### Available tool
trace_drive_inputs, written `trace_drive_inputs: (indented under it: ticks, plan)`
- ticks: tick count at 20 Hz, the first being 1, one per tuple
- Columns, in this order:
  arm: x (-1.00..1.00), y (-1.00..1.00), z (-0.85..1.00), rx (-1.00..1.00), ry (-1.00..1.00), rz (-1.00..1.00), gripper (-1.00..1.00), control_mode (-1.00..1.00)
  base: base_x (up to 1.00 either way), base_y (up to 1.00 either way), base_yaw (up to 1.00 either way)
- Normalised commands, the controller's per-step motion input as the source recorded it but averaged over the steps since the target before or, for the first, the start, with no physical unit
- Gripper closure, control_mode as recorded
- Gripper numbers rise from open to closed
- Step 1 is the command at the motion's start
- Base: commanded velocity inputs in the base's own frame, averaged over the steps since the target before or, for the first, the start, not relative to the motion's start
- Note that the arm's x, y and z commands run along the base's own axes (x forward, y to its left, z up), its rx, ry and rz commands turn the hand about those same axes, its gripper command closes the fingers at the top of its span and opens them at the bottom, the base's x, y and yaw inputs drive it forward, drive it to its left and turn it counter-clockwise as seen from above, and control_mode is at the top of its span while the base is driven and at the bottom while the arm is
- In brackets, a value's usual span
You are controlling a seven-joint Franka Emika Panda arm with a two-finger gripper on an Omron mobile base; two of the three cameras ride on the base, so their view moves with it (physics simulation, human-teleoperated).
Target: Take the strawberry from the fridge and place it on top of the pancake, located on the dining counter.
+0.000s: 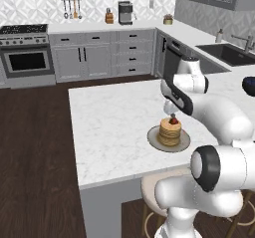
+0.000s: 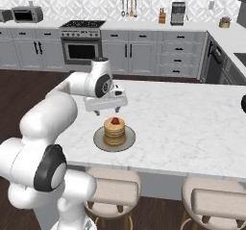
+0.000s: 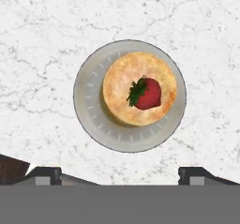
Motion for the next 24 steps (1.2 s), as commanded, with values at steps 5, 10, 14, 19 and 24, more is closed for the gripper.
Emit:
trace_drive_inputs:
  ticks: [5, 10, 14, 19, 24]
  plan:
    - [-1.0, 0.57, 0.23, 0.0, 0.0, -0.12, -1.0, -1.0, 0.0, 0.0, 0.0]
    - [-1.0, 0.95, 0.16, 0.0, 0.01, -0.18, -1.0, -1.0, 0.0, 0.0, 0.0]
    - [-1.0, 0.97, 0.02, 0.0, 0.01, -0.2, -1.0, -1.0, 0.0, 0.0, 0.0]
    - [-0.7, 0.76, -0.07, 0.0, 0.03, -0.2, -1.0, -1.0, 0.0, 0.0, 0.0]
    - [-0.01, 0.55, -0.55, -0.03, 0.02, -0.12, -1.0, -1.0, 0.0, 0.0, 0.0]
